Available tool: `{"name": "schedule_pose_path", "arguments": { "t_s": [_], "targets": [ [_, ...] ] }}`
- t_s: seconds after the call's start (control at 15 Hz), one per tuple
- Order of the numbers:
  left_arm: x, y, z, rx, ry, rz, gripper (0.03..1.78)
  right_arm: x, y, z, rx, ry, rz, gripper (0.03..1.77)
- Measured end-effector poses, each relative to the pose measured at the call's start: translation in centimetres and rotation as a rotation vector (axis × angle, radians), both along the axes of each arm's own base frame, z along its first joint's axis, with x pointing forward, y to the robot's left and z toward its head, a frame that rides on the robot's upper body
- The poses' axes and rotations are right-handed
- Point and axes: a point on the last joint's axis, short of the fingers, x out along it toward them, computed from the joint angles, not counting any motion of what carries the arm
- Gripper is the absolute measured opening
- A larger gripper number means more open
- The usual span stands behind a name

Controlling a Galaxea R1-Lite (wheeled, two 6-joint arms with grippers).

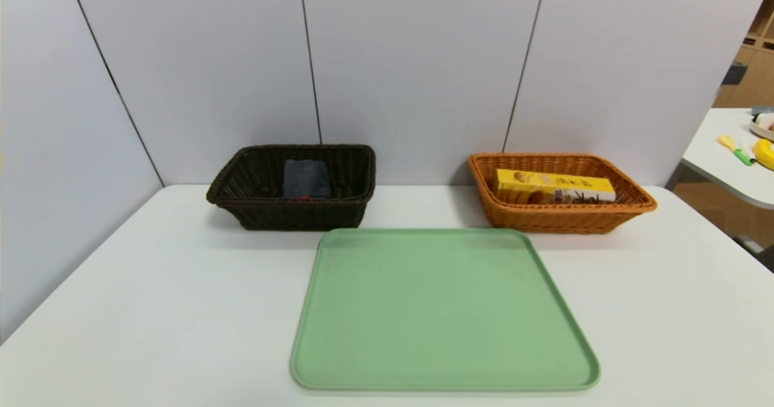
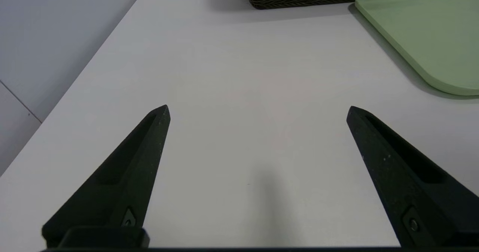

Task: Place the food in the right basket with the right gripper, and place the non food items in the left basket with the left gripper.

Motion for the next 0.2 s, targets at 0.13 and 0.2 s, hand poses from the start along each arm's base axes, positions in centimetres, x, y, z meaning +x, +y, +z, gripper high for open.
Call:
{"name": "schedule_pose_path", "arguments": {
  "t_s": [0.13, 0.2],
  "targets": [
    [0.00, 0.00, 0.00, 0.000, 0.000, 0.000, 1.69, 0.00, 0.01, 0.00, -0.004, 0.000, 0.006, 1.70],
    [0.00, 0.00, 0.00, 0.000, 0.000, 0.000, 1.69, 0.00, 0.00, 0.00, 0.012, 0.000, 0.001, 1.70]
  ]
}}
